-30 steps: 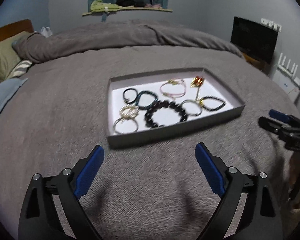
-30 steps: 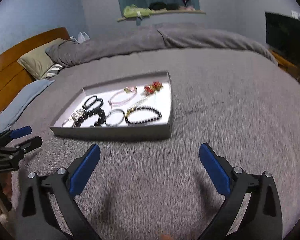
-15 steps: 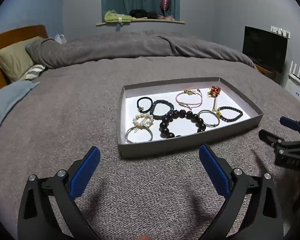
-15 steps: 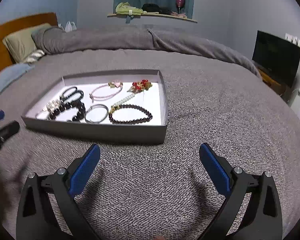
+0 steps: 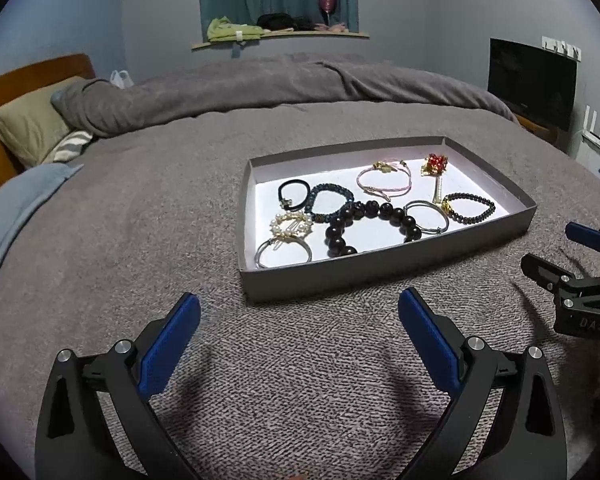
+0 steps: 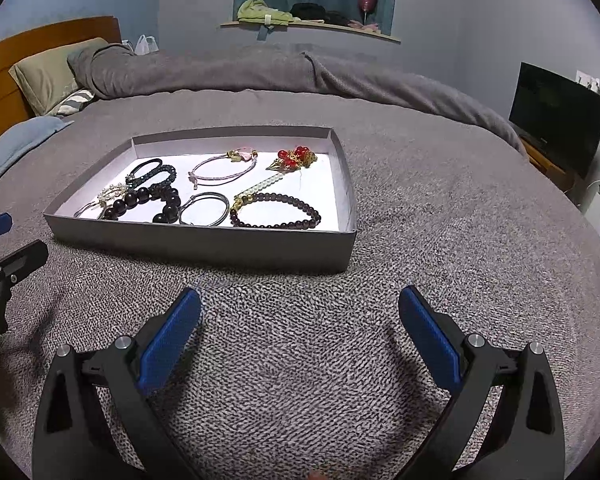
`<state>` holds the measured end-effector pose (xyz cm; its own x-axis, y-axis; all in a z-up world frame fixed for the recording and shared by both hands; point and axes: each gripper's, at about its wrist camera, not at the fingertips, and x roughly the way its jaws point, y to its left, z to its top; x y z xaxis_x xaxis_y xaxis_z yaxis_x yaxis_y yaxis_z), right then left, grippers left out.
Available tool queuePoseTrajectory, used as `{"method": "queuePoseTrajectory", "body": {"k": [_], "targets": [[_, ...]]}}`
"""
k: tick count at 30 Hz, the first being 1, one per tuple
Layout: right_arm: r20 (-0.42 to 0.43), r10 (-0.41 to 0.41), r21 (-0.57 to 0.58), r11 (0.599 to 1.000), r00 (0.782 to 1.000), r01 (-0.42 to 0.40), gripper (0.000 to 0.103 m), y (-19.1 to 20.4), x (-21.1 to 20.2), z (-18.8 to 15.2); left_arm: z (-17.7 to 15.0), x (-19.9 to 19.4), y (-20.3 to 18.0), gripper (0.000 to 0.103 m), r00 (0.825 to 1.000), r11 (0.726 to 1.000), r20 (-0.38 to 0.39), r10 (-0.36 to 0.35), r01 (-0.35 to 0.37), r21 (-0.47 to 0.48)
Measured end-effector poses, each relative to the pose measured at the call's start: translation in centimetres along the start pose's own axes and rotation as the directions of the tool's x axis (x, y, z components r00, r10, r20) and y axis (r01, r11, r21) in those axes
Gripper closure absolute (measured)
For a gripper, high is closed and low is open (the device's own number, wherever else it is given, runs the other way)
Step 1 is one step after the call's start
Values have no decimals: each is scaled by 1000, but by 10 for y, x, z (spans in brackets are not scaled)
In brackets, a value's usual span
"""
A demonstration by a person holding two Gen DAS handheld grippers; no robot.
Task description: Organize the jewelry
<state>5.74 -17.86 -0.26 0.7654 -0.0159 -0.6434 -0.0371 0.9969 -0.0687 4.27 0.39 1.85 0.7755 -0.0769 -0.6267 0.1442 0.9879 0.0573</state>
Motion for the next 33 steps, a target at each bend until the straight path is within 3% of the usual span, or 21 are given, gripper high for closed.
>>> {"method": "queuePoseTrajectory", "body": {"k": [33], "targets": [[2,-2,11,1000,1000,2,5,-3,-1,-1,-3,1,-6,5,1000,1000,-6,-5,5,17]]}}
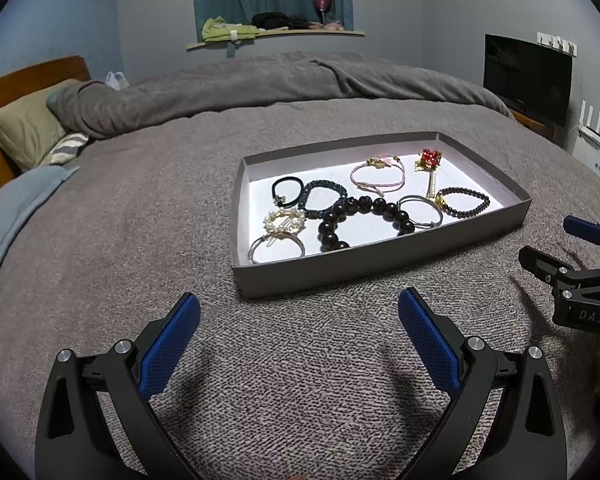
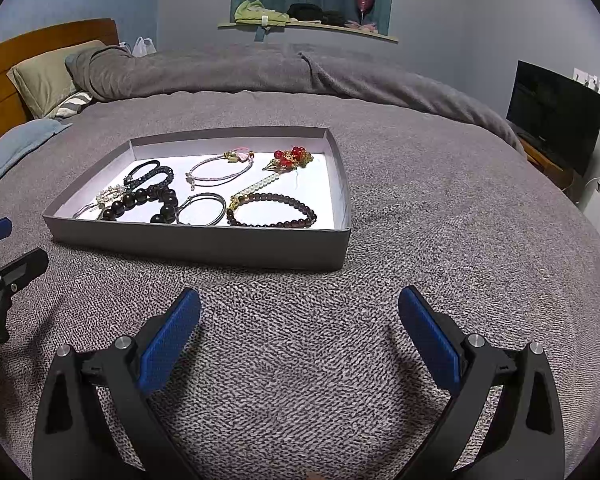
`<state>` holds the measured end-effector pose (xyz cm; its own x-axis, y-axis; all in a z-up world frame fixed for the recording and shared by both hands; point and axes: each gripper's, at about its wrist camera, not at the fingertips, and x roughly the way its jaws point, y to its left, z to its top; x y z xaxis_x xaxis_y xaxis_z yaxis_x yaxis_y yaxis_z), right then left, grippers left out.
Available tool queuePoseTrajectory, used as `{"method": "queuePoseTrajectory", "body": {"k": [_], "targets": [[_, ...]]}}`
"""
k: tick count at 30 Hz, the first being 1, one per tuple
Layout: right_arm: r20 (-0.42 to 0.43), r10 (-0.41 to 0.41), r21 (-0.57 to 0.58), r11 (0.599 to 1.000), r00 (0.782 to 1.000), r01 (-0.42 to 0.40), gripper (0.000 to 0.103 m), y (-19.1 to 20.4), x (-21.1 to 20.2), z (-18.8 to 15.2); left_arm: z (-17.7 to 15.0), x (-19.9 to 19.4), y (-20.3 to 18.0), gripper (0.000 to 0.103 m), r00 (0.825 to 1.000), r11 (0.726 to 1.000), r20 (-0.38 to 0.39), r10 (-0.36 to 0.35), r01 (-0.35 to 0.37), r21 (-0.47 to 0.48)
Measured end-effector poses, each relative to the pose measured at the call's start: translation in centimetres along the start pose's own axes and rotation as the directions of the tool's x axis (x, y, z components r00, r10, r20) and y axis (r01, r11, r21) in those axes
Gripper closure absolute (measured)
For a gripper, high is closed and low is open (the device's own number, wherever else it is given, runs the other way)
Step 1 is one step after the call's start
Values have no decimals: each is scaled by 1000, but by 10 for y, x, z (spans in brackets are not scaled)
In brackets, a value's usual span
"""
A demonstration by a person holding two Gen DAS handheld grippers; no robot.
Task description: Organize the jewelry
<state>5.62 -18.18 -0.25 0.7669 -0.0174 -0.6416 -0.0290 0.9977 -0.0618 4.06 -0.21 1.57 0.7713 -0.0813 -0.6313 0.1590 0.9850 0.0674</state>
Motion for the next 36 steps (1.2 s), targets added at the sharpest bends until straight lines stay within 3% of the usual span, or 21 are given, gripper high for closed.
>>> {"method": "queuePoseTrajectory", "body": {"k": [36], "targets": [[2,1,0,1000,1000,-1,5,1,-1,0,-1,1,-1,5,1000,1000,-6,0,1,8]]}}
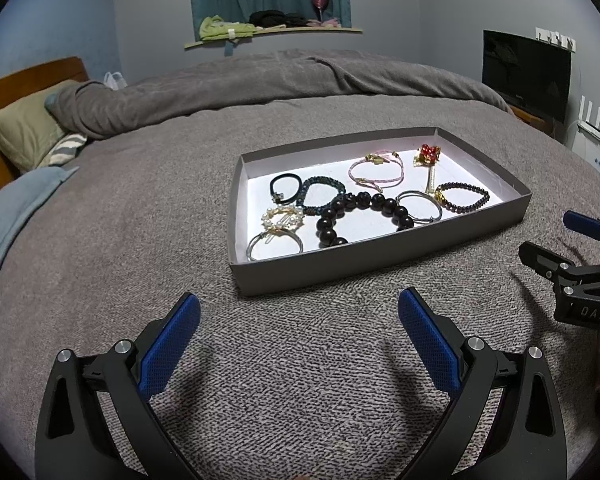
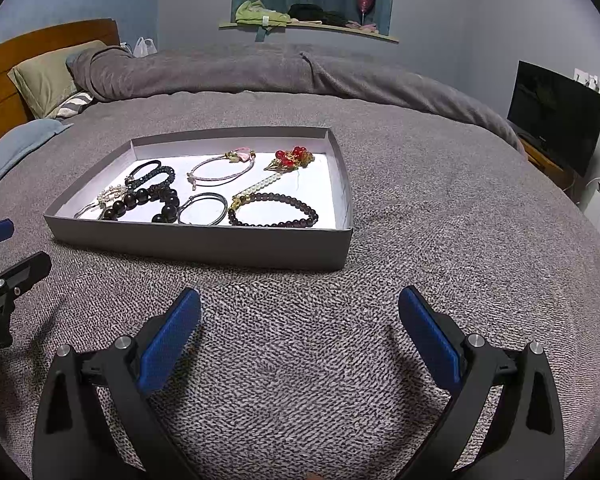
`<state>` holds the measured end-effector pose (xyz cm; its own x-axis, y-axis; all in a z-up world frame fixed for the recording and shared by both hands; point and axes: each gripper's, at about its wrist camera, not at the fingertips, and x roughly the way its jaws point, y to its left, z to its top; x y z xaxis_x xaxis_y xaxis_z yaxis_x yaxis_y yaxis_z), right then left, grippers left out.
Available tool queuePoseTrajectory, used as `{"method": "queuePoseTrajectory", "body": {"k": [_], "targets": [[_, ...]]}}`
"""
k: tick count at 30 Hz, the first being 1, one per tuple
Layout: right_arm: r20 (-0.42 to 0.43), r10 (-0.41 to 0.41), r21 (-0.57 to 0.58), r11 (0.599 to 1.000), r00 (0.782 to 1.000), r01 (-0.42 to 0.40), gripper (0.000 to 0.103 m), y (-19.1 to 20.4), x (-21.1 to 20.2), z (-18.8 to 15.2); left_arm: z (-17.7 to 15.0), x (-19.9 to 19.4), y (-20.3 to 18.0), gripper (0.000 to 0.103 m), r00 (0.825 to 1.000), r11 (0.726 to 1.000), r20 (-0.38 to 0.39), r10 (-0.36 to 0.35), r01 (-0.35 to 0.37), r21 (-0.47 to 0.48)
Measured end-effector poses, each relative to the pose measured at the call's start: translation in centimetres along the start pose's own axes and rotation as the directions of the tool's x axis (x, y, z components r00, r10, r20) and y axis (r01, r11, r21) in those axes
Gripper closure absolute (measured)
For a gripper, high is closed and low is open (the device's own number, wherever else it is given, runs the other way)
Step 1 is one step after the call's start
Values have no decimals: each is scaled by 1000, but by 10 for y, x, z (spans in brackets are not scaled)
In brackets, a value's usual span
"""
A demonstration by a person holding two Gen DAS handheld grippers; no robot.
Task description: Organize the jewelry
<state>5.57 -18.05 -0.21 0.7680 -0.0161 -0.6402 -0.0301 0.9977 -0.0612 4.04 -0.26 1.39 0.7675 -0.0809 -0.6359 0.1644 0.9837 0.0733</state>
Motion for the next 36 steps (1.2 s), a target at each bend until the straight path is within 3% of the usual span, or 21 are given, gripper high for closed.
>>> {"method": "queuePoseTrajectory", "body": {"k": [36], "targets": [[2,0,0,1000,1000,0,5,-1,0,0,-1,3,1,5,1000,999,7,-18,17,30]]}}
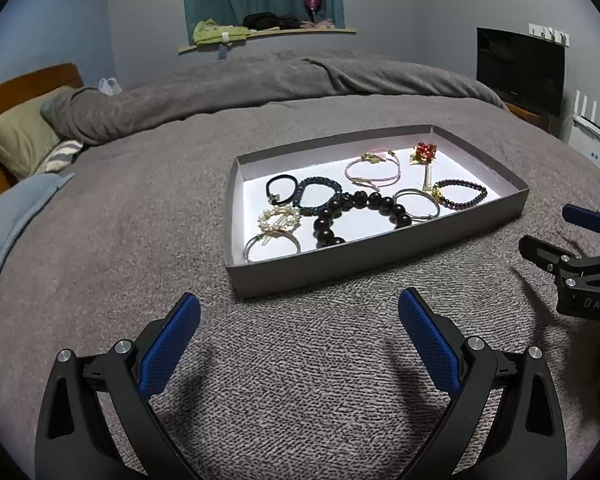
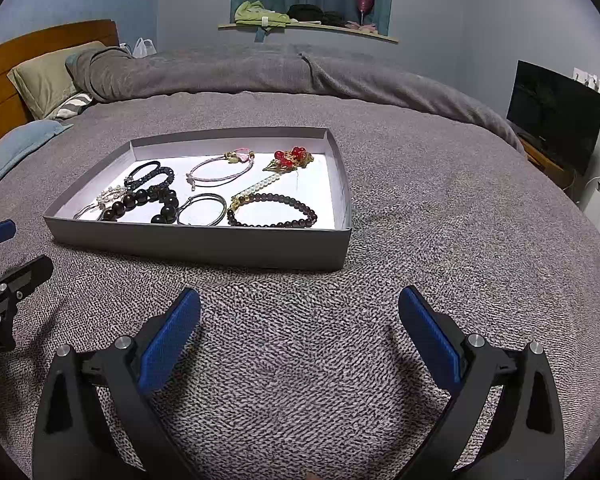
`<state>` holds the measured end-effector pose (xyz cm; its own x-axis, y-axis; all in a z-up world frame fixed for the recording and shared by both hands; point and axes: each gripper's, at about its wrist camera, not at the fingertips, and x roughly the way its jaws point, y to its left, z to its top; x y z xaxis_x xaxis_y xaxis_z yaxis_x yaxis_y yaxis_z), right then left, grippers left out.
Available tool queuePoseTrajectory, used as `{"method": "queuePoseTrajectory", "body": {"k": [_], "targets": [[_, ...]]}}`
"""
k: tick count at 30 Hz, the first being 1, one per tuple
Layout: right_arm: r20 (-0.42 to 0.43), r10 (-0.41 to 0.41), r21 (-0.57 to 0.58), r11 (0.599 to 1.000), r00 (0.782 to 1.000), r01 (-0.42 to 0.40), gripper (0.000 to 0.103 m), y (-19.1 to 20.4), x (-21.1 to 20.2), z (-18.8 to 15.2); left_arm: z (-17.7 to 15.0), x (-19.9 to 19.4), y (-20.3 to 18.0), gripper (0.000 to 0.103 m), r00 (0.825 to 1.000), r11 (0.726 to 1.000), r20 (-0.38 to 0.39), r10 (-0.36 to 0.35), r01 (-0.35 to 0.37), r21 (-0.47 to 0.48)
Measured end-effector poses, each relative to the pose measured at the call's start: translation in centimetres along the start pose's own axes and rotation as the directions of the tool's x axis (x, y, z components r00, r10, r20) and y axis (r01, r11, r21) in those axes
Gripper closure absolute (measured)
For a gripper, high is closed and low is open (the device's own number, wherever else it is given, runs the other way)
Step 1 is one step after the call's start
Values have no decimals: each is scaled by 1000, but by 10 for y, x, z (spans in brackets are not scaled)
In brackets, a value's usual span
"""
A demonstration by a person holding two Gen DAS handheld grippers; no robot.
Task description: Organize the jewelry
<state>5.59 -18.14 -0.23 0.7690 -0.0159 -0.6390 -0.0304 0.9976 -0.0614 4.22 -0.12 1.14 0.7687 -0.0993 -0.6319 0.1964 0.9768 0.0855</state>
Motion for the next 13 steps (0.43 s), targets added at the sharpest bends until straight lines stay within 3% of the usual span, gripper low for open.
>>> {"method": "queuePoseTrajectory", "body": {"k": [10,13], "targets": [[-1,1,3,1000,1000,-1,5,-1,0,0,-1,3,-6,5,999,998,-24,-48,49,27],[7,4,11,1000,1000,-4,5,-5,-2,4,3,-3,-1,5,1000,999,-8,-1,2,48]]}}
